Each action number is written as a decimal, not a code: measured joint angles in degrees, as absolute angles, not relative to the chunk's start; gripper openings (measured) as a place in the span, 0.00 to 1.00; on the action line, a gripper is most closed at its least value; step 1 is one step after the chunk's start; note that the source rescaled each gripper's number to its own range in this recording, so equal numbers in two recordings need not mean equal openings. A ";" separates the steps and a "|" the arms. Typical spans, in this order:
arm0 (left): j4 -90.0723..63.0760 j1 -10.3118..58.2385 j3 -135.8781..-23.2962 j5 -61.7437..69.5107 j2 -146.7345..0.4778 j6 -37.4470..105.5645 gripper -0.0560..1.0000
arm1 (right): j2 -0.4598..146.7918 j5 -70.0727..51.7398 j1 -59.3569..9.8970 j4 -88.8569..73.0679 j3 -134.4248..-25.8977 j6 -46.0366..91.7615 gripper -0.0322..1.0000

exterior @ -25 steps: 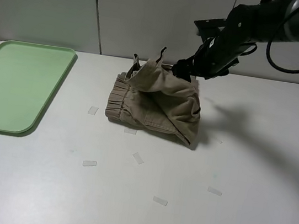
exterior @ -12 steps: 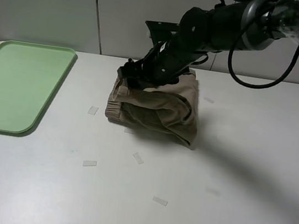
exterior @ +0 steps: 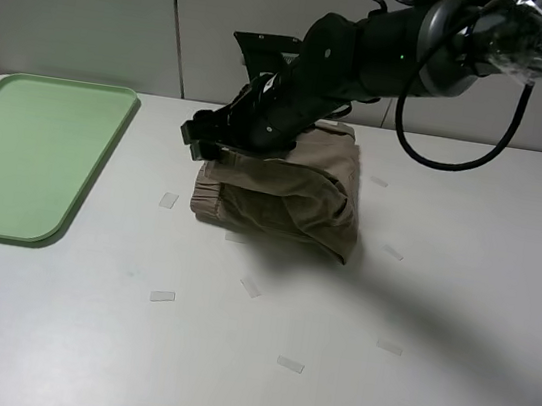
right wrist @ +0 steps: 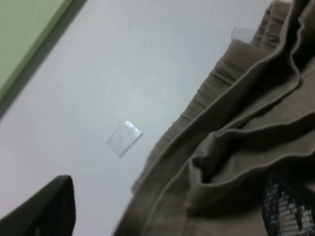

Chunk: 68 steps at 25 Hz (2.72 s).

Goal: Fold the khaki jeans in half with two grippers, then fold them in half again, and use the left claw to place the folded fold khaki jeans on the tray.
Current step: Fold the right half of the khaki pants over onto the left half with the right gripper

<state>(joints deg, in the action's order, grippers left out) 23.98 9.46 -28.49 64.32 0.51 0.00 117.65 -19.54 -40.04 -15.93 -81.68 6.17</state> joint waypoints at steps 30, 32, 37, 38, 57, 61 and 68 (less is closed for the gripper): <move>23.98 9.46 -28.49 64.32 0.51 0.00 0.92 | 103.38 -27.17 -35.92 4.97 -81.38 10.22 0.84; 23.98 9.46 -28.49 64.32 0.51 0.00 0.92 | 103.38 -27.84 -34.20 6.02 -80.09 10.22 0.84; 23.98 9.46 -28.49 64.32 0.51 0.00 0.92 | 103.38 -27.93 -30.37 6.32 -74.68 10.22 0.84; 23.98 9.46 -28.49 64.32 0.51 0.00 0.92 | 103.38 -27.93 -29.55 6.33 -73.31 10.22 0.84; 23.98 9.46 -28.49 64.32 0.51 0.00 0.92 | 106.17 -16.01 -35.16 -4.10 -65.66 7.13 0.84; 23.98 9.46 -28.49 64.32 0.51 0.00 0.92 | 109.61 -15.49 -35.58 -5.69 -65.66 7.13 0.84; 23.98 9.46 -28.49 64.32 0.51 0.00 0.92 | 110.51 -12.28 -38.41 -6.34 -65.66 7.13 0.84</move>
<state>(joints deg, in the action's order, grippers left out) 23.98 9.46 -28.49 64.32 0.51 0.00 110.51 -12.28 -38.41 -6.34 -65.66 7.13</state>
